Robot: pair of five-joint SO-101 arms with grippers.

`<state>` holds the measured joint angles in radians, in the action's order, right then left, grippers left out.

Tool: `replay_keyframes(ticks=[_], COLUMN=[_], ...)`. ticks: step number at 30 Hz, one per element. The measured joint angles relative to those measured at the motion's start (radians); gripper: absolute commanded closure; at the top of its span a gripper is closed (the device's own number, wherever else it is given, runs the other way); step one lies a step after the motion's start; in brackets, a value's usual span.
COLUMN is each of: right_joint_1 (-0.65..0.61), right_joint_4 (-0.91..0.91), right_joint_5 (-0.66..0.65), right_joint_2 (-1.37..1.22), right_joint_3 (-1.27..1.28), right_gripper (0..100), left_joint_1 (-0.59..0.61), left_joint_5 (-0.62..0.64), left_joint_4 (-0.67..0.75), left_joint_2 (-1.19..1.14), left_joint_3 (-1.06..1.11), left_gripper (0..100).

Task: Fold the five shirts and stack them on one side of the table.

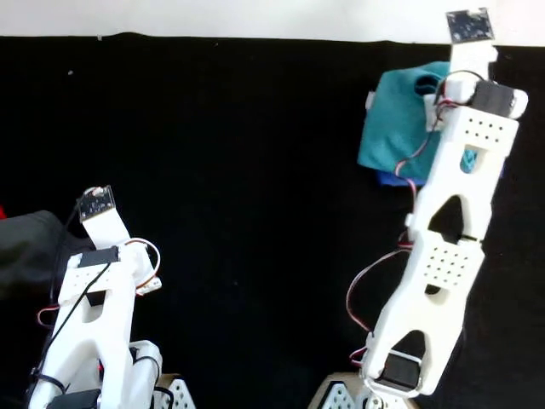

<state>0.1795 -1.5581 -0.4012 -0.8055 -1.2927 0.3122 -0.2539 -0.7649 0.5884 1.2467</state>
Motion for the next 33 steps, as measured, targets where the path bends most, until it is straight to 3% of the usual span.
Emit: replay_keyframes(ticks=[9, 22, 33], right_joint_1=[-0.084, -0.028, 0.098], right_joint_4=[-0.173, -0.187, 0.186], right_joint_5=[0.000, -0.115, -0.141], right_joint_2=[0.126, 0.081, -0.140], right_joint_3=[-0.029, -0.031, -0.029], right_gripper=[99.2, 99.2, 99.1], left_joint_1=[0.000, 0.000, 0.000], left_joint_5=[0.000, 0.000, 0.000], left_joint_4=[0.000, 0.000, 0.000], left_joint_2=[0.000, 0.000, 0.000], left_joint_3=[0.000, 0.000, 0.000], left_gripper=[99, 99, 99])
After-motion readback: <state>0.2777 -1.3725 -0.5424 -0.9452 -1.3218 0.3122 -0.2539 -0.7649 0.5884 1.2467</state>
